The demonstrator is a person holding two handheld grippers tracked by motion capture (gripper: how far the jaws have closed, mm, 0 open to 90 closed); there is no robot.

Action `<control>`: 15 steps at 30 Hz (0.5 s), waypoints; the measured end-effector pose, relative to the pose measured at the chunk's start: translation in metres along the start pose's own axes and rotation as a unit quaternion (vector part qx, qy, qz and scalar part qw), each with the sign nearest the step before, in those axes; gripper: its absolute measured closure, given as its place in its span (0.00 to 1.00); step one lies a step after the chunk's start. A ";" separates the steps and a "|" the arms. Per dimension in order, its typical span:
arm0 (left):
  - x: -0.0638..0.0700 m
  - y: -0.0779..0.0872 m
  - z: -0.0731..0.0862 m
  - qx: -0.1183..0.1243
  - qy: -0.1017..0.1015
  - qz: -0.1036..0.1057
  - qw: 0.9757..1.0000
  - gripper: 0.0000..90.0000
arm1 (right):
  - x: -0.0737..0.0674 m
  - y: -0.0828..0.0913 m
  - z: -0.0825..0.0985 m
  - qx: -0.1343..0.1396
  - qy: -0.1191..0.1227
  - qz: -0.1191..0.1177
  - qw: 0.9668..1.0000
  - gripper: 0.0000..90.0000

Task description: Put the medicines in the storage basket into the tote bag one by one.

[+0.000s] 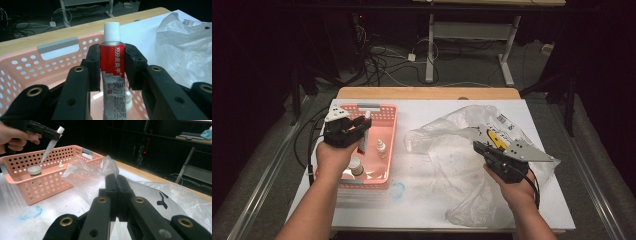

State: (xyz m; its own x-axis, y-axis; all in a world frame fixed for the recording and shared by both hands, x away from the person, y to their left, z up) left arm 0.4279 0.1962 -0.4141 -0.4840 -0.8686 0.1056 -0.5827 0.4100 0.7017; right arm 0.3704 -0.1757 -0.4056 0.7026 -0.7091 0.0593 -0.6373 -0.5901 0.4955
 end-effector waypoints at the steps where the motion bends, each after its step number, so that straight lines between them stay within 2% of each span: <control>1: 0.002 0.001 0.003 0.002 -0.001 0.003 1.000 0.74 | 0.000 0.000 0.000 0.000 0.000 0.000 1.000 1.00; 3: 0.007 0.005 0.007 0.015 0.001 0.028 0.999 0.74 | -0.001 0.000 0.000 -0.001 0.000 0.000 1.000 1.00; 4: 0.010 0.007 0.009 0.018 0.002 0.034 0.999 0.74 | -0.001 0.000 0.000 -0.001 0.000 -0.001 1.000 1.00; 10: 0.031 0.019 0.018 0.033 -0.014 0.043 0.998 0.74 | -0.002 -0.001 -0.001 0.000 0.003 -0.002 1.000 1.00; 15: 0.051 0.021 0.015 0.042 -0.025 0.067 0.997 0.74 | -0.004 -0.001 -0.001 -0.001 0.004 -0.001 1.000 1.00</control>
State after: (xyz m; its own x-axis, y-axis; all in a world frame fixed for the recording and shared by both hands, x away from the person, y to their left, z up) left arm 0.3810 0.1651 -0.4047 -0.5919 -0.7905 0.1571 -0.5630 0.5450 0.6213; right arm 0.3684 -0.1718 -0.4055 0.7067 -0.7046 0.0645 -0.6346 -0.5909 0.4980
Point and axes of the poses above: each handheld gripper's, and its own axes: y roughly backward along the jaws, z roughly out of its underside, x roughly to its right, the point moved 7 cm from there along -y, roughly forward along the jaws, and after that the axes turned 14 degrees about -x, right-handed, at the moved point
